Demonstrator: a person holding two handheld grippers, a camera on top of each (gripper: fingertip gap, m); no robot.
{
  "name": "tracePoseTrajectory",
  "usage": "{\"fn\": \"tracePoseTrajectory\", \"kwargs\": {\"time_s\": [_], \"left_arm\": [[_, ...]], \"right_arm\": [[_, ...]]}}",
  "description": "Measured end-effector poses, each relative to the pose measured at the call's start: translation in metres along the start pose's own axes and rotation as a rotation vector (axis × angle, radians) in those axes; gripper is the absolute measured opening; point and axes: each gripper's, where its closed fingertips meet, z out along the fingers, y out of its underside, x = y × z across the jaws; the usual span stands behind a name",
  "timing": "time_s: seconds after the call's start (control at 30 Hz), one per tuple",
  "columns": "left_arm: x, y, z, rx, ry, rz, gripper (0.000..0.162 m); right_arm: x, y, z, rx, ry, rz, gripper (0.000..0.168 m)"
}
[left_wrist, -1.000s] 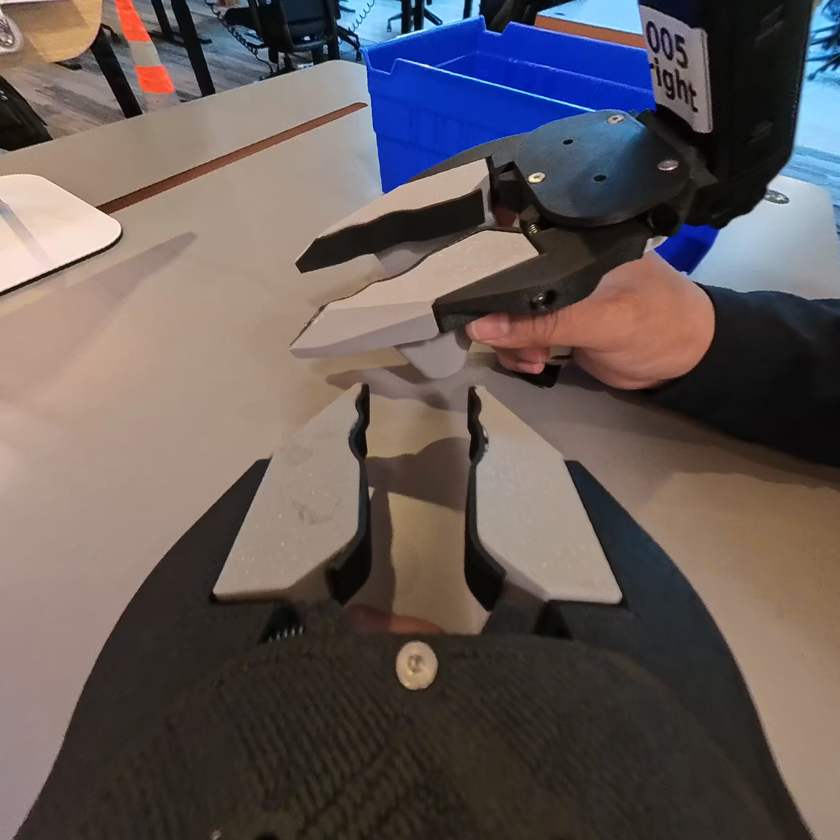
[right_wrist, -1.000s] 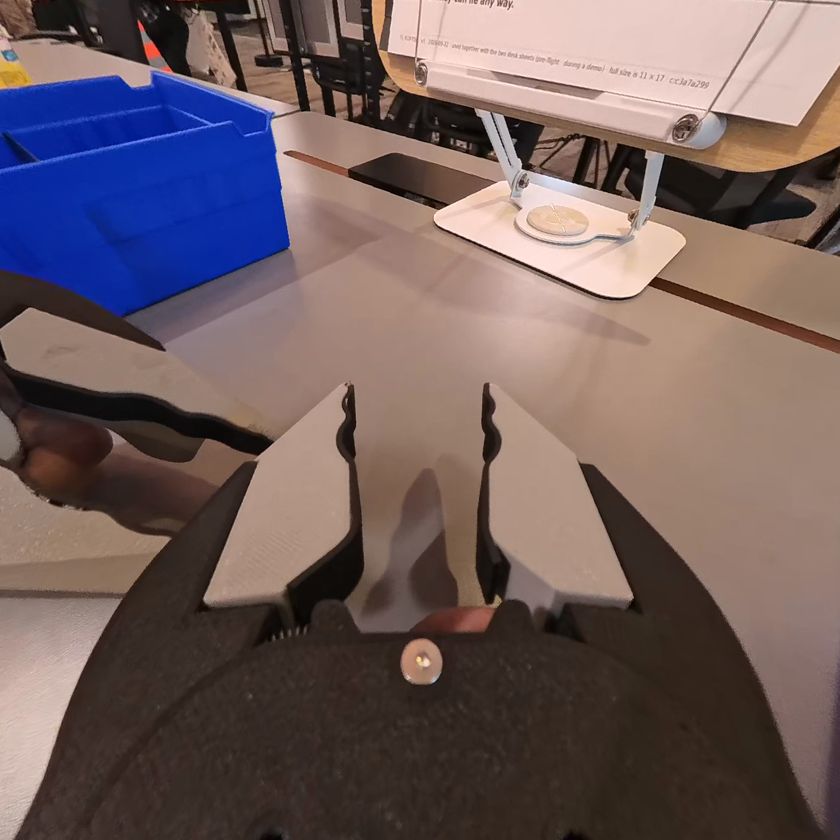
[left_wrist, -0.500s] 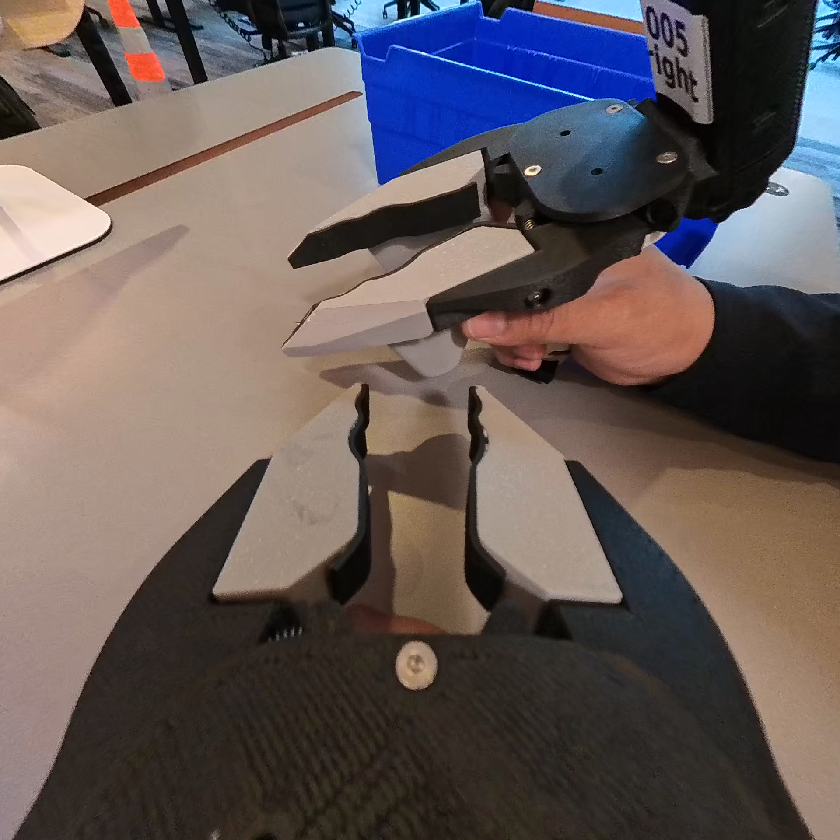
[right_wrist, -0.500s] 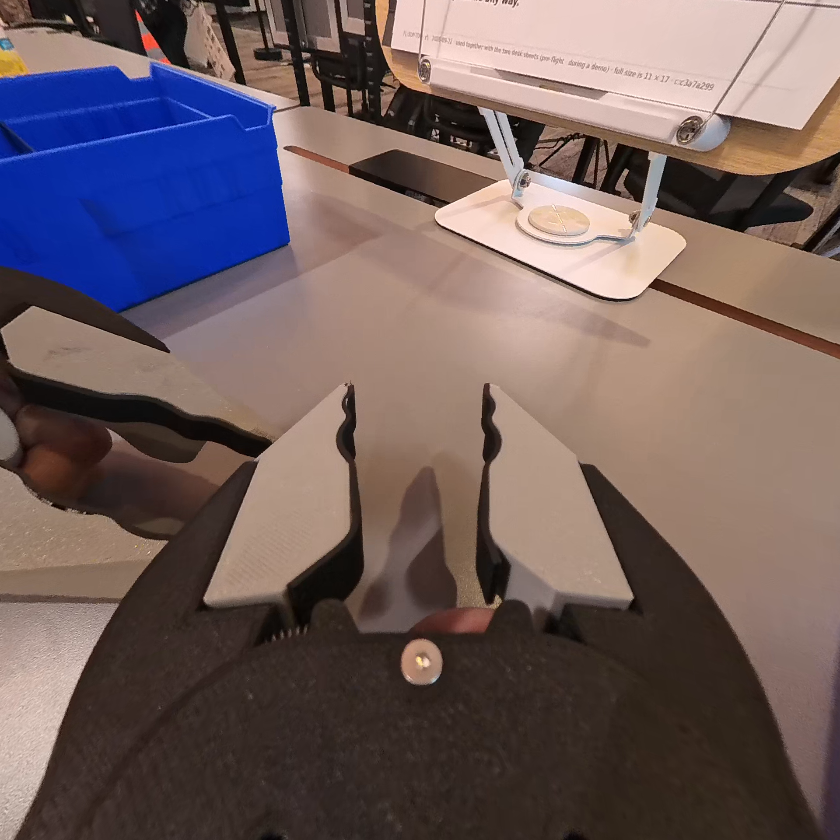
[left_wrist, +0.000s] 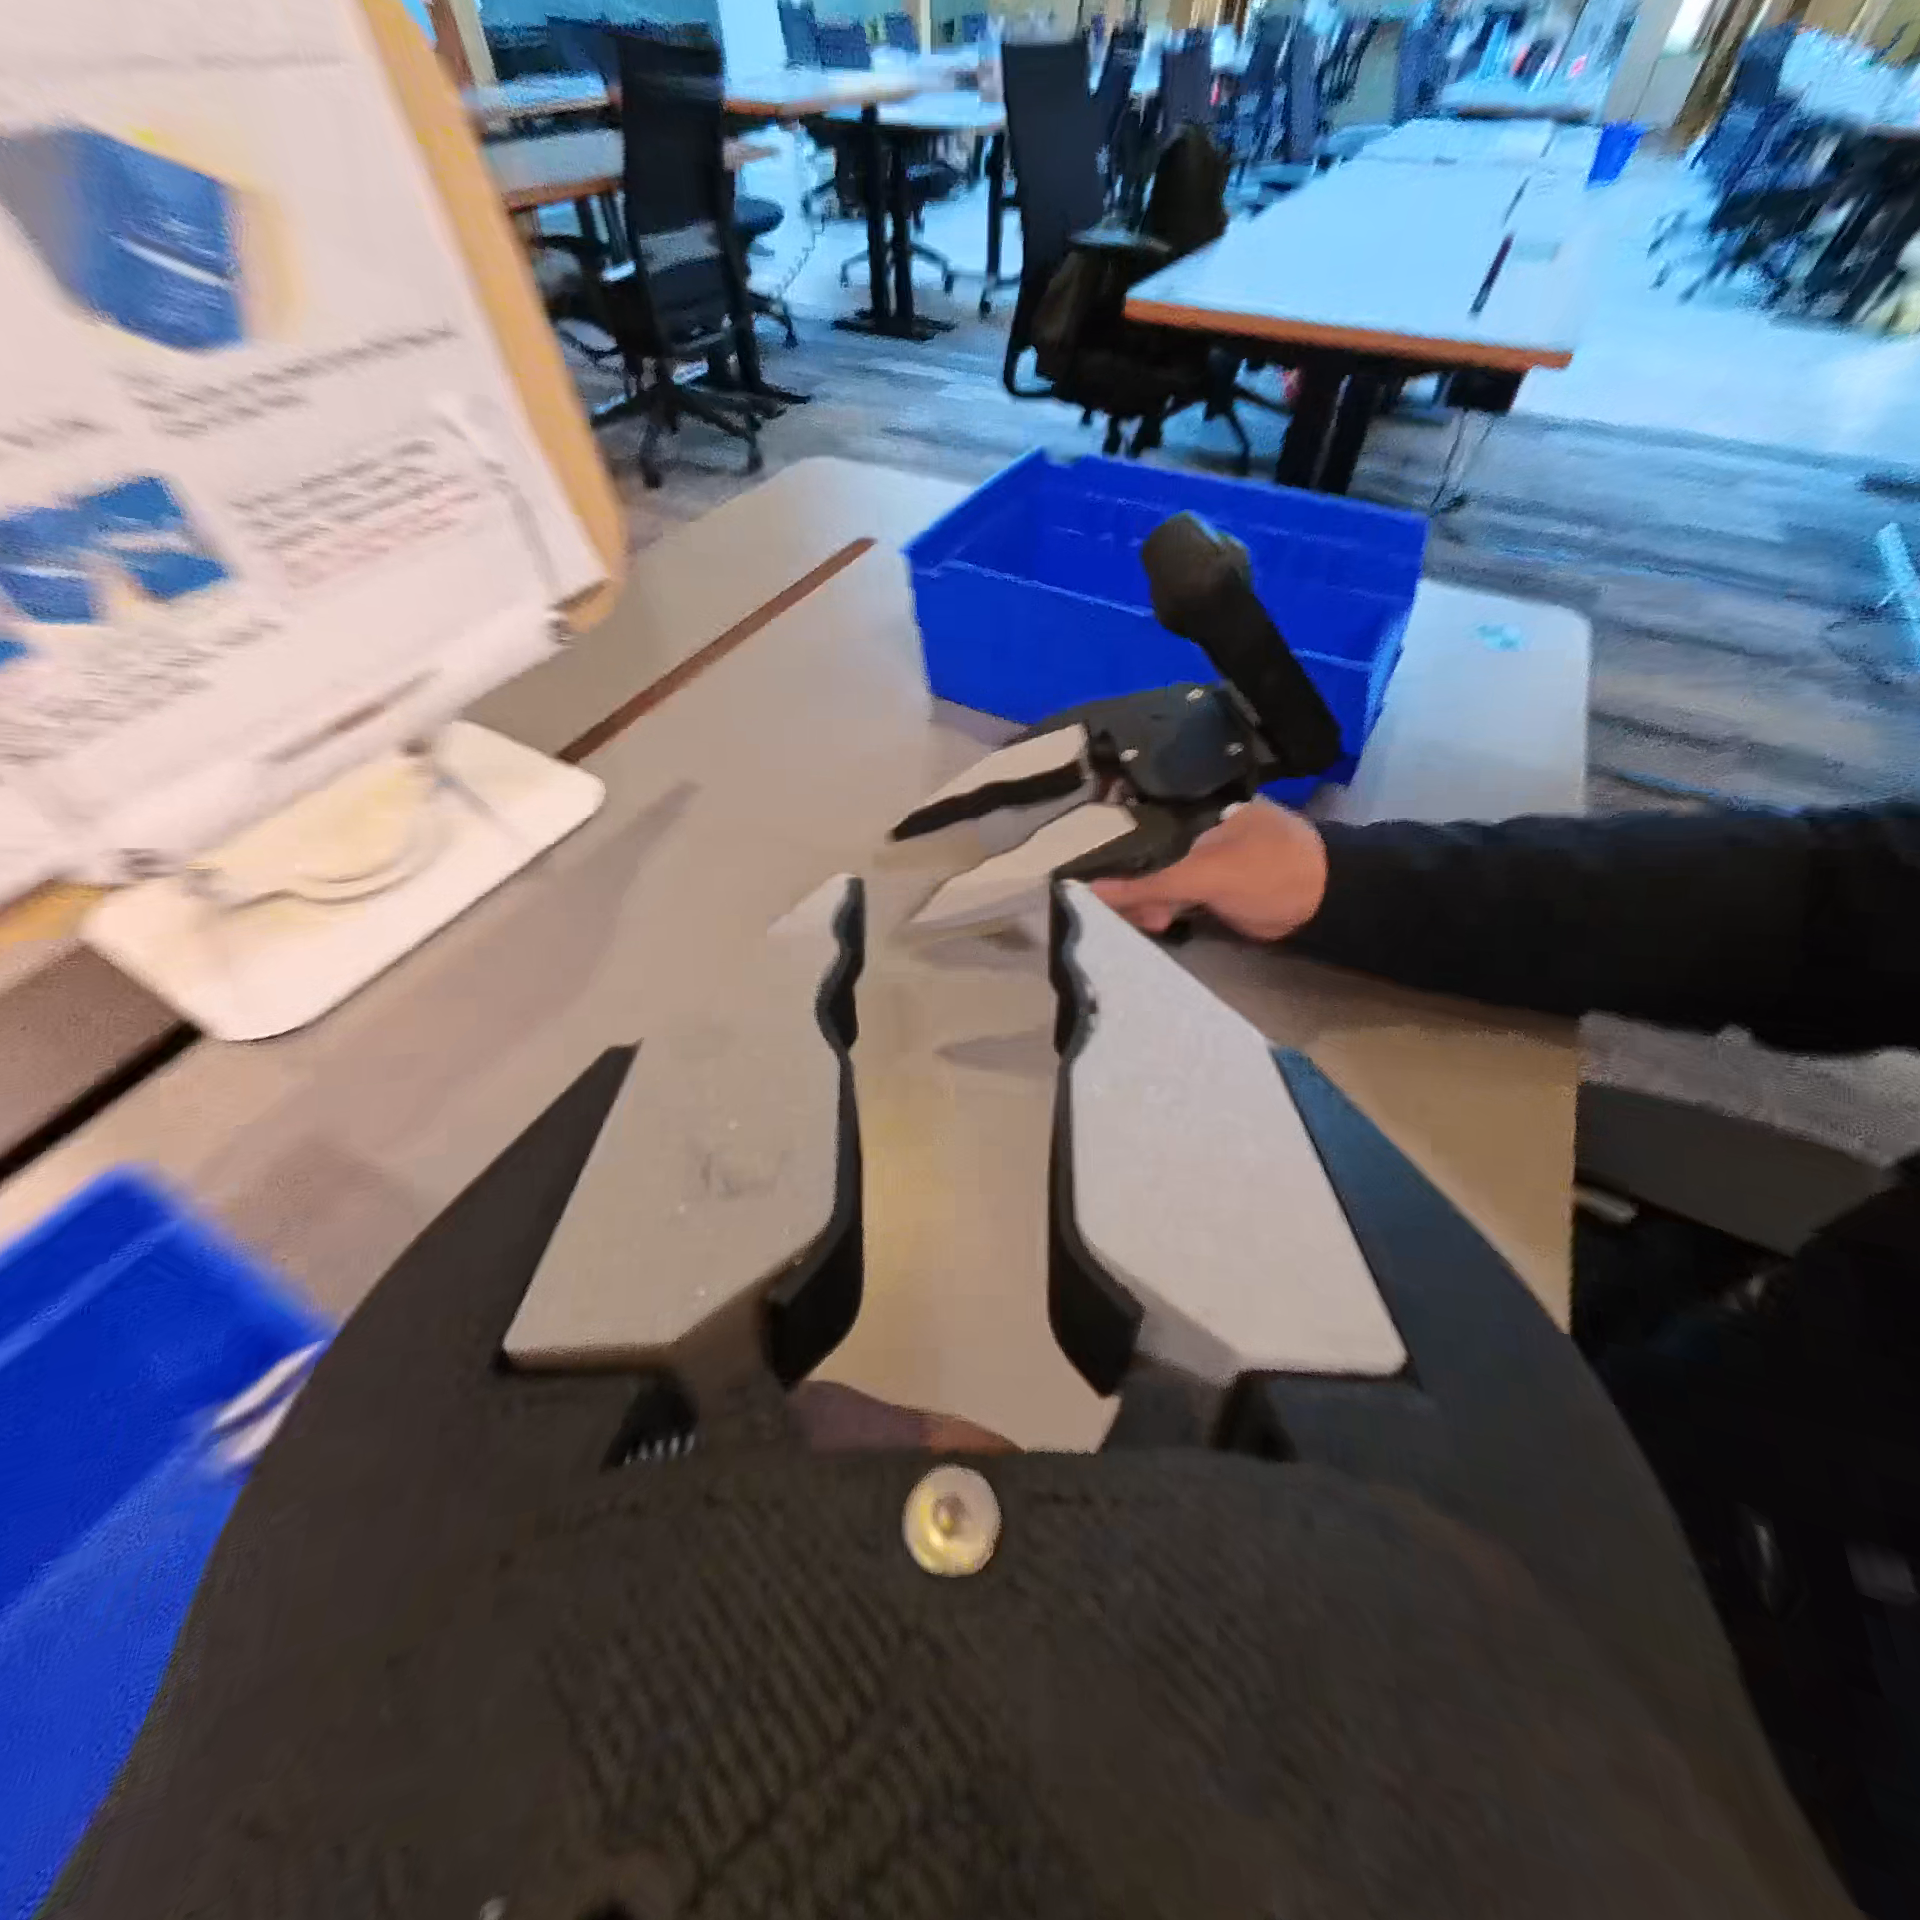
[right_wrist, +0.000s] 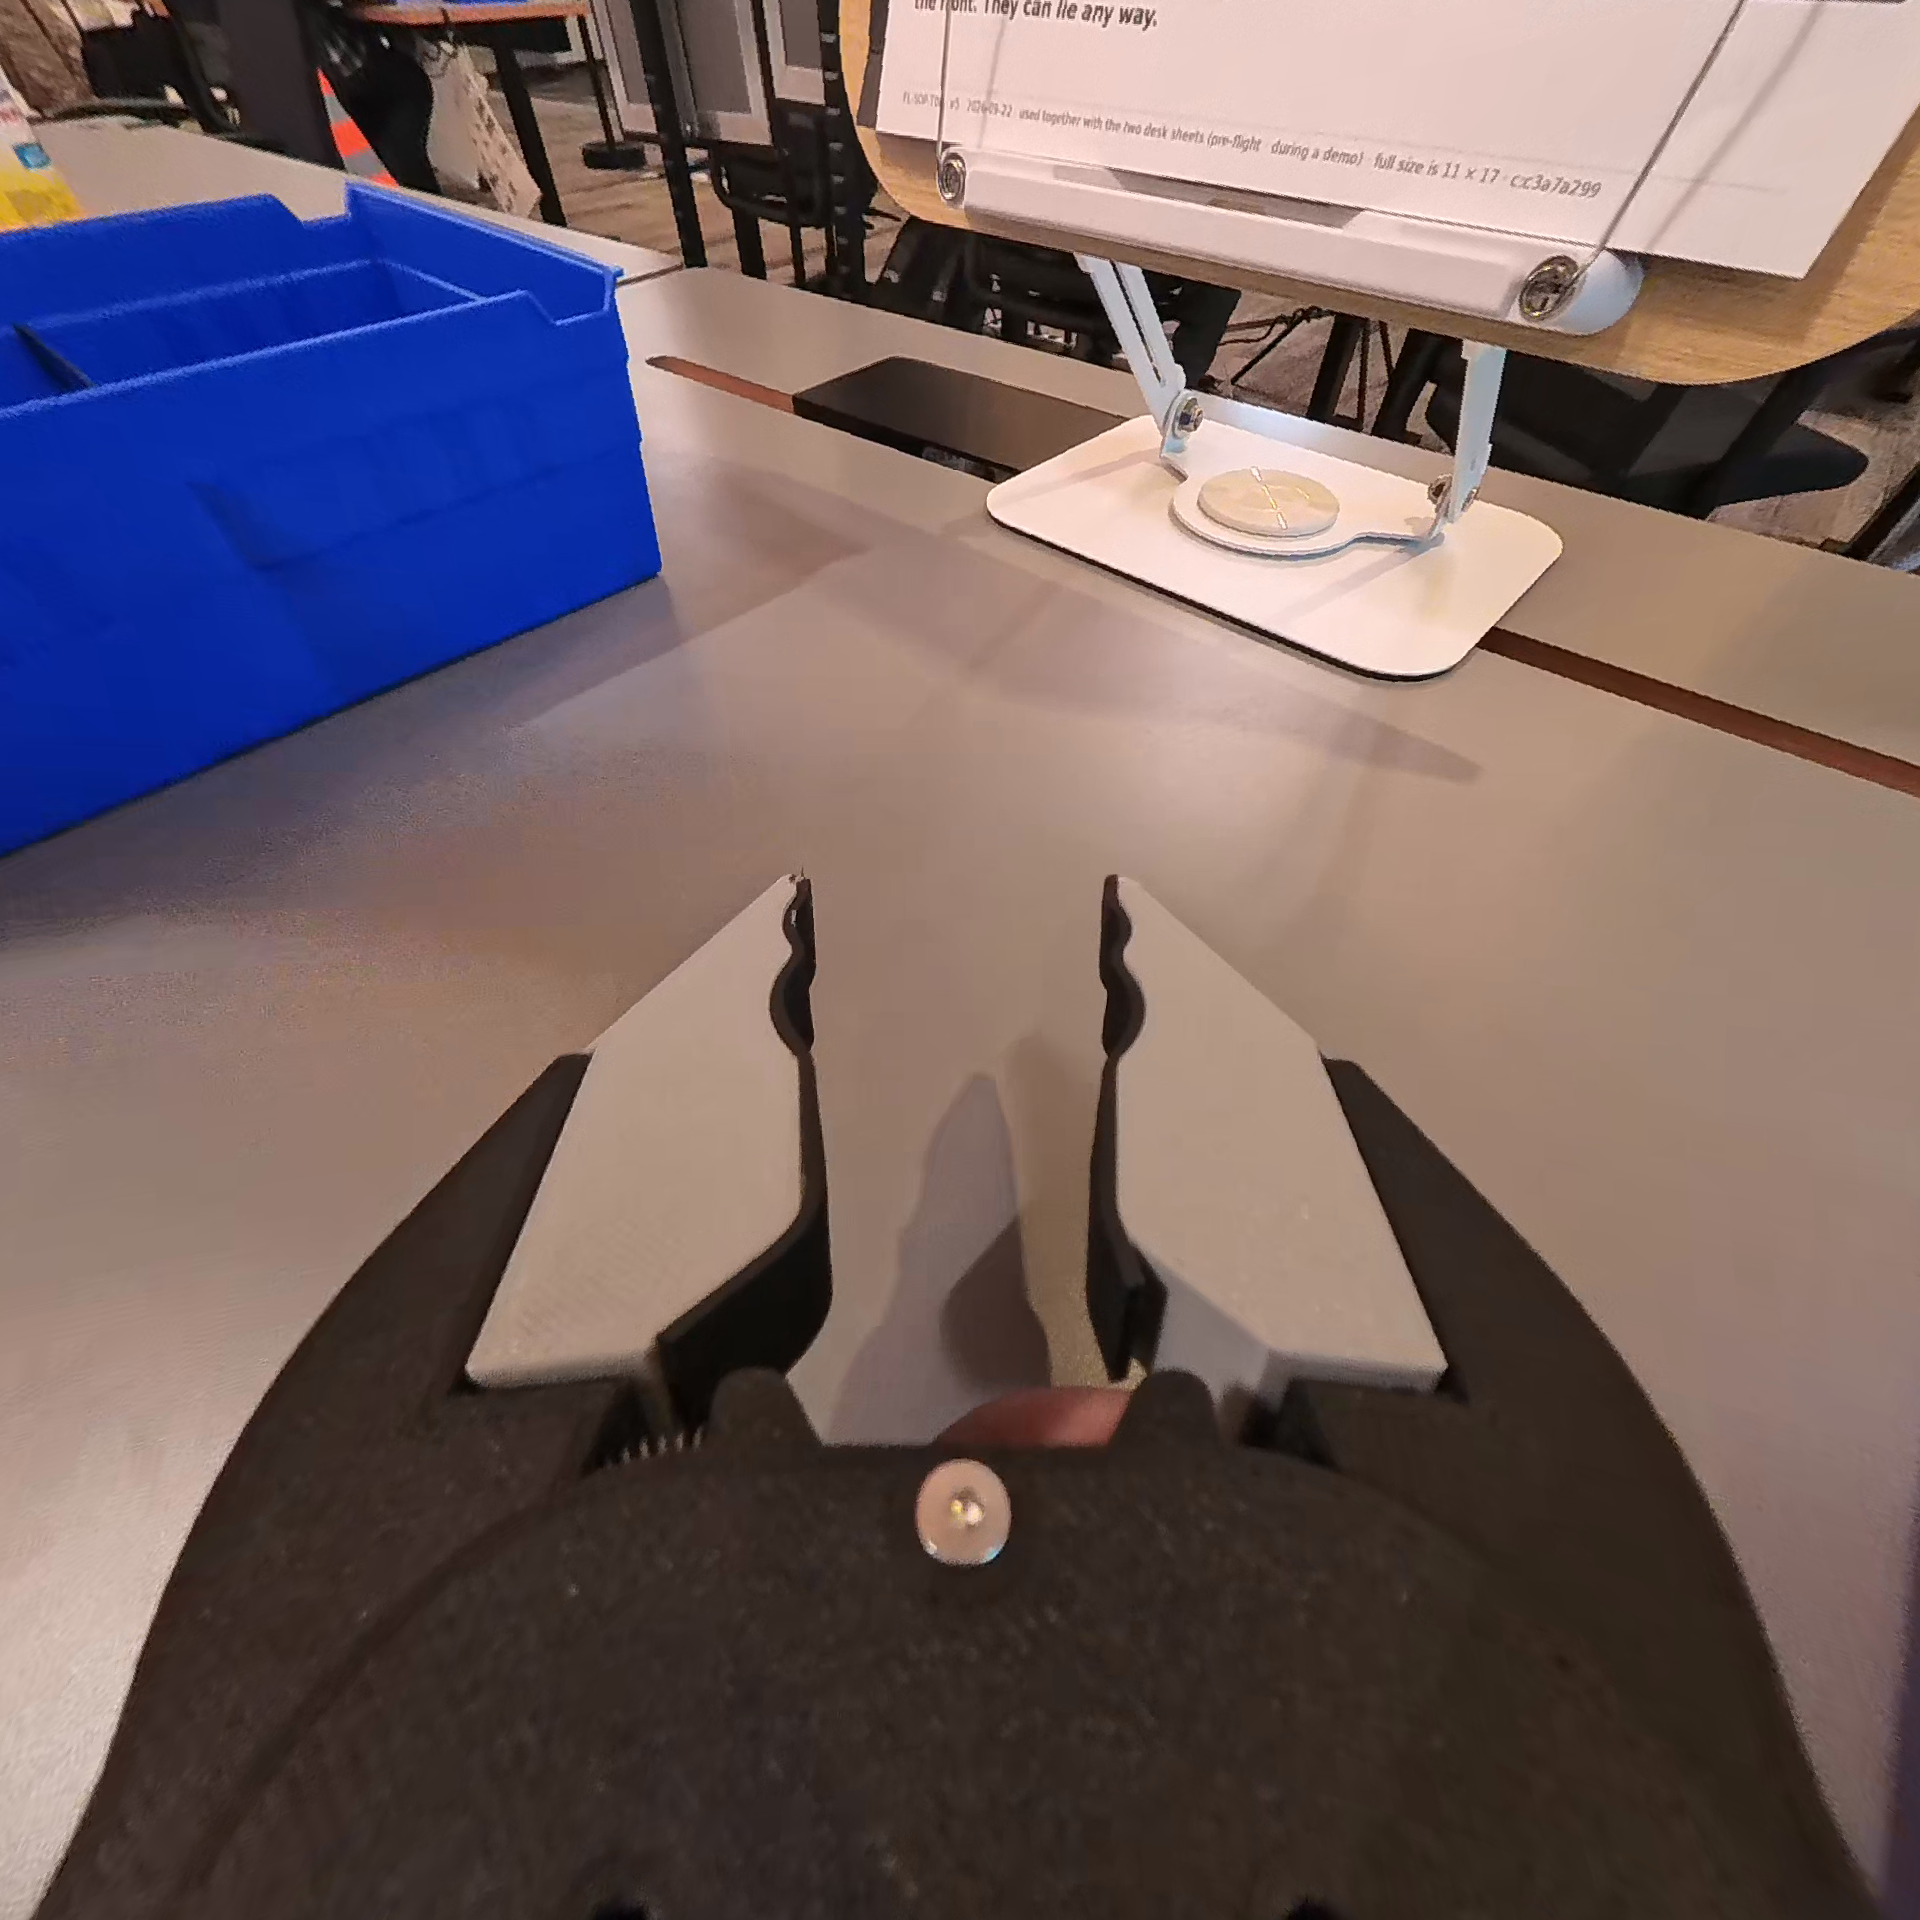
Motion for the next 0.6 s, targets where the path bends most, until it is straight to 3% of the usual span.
{"fn": "tracePoseTrajectory", "kwargs": {"time_s": [0.1,0.2,0.27,0.4,0.6], "left_arm": [[-0.066,0.01,-0.051,-0.19,-0.077,0.064,0.039],[-0.147,0.061,-0.072,-0.463,-0.162,0.197,0.036],[-0.182,0.097,-0.067,-0.578,-0.141,0.258,0.033],[-0.206,0.156,-0.039,-0.714,-0.01,0.264,0.023],[-0.218,0.19,-0.015,-0.825,0.056,0.333,0.024]], "right_arm": [[-0.002,0.001,0.001,-0.007,0.001,-0.014,0.053],[-0.003,0.002,0.002,-0.017,0.0,-0.025,0.053],[-0.002,0.003,0.002,-0.022,0.003,-0.021,0.052],[0.003,0.002,0.002,-0.019,0.017,0.007,0.052],[0.004,0.002,0.002,-0.014,0.013,0.022,0.051]]}}
